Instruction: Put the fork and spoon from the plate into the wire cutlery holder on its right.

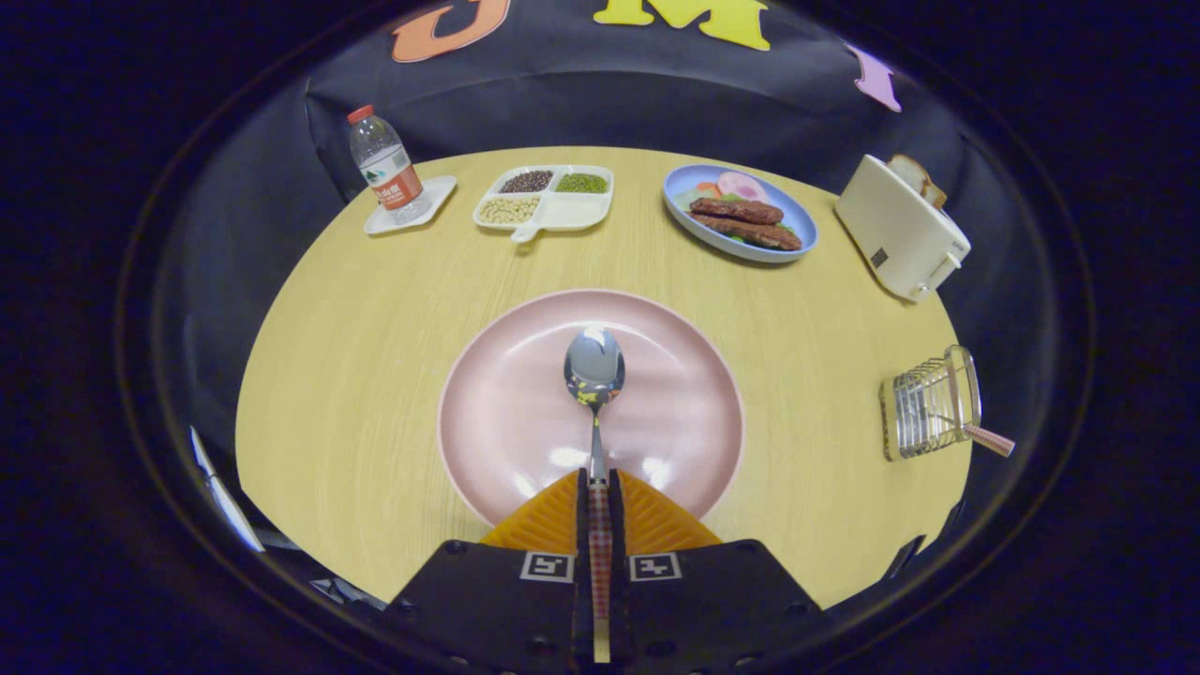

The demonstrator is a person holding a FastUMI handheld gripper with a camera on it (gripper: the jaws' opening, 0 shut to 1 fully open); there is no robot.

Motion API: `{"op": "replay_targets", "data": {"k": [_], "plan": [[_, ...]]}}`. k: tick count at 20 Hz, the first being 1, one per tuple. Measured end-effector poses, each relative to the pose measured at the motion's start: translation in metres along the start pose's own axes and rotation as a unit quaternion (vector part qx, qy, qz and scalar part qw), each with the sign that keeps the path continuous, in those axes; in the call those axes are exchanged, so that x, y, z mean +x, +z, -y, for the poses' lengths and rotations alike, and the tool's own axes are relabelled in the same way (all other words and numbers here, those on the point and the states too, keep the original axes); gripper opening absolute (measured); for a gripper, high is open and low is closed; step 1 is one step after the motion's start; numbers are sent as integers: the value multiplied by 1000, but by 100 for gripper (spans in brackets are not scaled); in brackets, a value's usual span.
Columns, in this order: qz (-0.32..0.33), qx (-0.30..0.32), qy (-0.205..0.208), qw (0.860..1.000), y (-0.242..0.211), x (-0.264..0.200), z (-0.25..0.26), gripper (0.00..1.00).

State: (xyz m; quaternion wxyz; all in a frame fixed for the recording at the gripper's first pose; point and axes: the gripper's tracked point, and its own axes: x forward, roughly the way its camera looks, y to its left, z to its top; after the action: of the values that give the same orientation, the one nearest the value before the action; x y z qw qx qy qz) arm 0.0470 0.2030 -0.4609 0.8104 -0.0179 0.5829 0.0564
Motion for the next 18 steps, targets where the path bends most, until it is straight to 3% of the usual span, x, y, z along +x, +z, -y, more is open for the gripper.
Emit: {"op": "replay_targets", "data": {"k": [8,14,18], "plan": [[40,-31,29,998,27,-83,76,7],[58,-25,31,998,53,-147,155,7],[47,-29,21,998,55,-166,208,7]]}}
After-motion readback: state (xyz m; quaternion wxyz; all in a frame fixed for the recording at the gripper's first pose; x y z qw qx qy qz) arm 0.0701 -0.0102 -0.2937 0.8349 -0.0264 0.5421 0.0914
